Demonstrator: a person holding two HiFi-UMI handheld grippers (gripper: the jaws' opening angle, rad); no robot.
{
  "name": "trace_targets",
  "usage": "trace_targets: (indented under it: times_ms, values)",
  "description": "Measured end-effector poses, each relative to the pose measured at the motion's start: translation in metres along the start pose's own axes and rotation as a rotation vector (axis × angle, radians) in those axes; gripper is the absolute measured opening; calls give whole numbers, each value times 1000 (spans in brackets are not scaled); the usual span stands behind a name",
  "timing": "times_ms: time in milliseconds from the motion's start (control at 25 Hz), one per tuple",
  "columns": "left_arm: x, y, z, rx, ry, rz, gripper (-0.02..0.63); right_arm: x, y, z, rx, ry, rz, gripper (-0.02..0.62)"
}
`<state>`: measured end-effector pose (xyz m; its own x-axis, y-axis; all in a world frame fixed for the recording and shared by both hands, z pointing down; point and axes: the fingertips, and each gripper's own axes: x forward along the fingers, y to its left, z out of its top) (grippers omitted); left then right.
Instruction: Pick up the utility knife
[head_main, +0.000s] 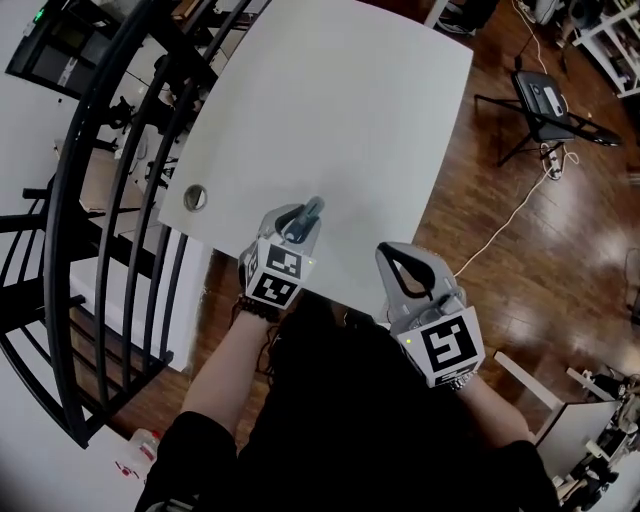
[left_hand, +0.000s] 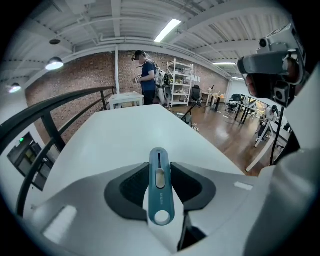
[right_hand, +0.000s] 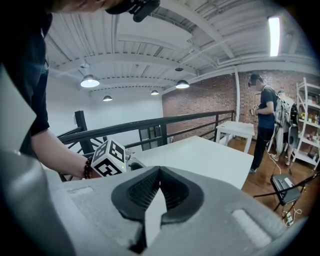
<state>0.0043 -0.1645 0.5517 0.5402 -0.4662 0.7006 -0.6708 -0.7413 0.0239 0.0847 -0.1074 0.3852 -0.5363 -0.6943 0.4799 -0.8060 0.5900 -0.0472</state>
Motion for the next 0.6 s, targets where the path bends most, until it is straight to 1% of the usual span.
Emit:
trace_targets:
  times_ms: [160, 320, 480, 600]
  values:
    - [-22, -15, 32, 11, -78, 9, 155, -7, 1, 5, -8, -24, 8, -8]
    - [-44, -28, 76, 43, -168, 25, 155, -17, -6, 12, -8, -66, 3, -8]
    - [-68, -39, 113, 59, -253, 46, 155, -30, -11, 23, -16, -132, 0, -8]
    - [-83, -46, 131, 64, -302, 60, 155, -40, -11, 31, -30, -172, 1, -8]
